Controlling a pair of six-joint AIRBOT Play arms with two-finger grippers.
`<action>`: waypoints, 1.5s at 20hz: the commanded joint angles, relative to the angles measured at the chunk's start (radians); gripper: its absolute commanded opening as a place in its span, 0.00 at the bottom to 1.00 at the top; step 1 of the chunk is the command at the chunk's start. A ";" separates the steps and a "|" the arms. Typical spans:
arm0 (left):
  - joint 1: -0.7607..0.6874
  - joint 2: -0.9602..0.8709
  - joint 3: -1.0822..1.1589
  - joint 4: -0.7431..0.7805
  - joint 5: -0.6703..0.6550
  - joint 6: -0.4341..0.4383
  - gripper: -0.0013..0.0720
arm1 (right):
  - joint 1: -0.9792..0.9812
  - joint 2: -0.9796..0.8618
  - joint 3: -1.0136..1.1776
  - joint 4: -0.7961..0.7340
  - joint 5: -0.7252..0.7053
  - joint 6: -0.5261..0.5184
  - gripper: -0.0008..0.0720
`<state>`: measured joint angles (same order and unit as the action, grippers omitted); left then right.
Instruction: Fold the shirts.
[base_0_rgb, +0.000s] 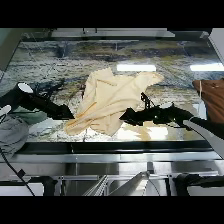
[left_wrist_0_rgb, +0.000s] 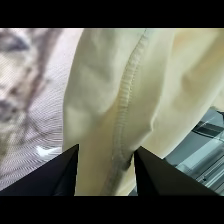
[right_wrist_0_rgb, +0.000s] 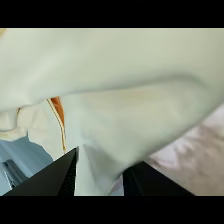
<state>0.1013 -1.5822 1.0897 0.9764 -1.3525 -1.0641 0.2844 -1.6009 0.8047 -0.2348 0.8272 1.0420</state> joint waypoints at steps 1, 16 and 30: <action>-0.002 -0.012 0.014 0.001 0.001 0.010 0.50 | 0.014 -0.039 0.053 0.025 -0.007 -0.002 0.45; 0.087 0.225 0.076 -0.328 -0.169 0.153 0.05 | -0.146 0.327 0.080 -0.076 0.222 -0.025 0.03; 0.458 0.781 0.717 -0.767 0.057 0.059 0.05 | -0.431 0.732 0.840 -0.293 0.354 0.087 0.03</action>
<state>0.5175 -0.7853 1.7962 0.1558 -1.2823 -0.9215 -0.1532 -0.7631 1.5837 -0.4923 1.1130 1.0763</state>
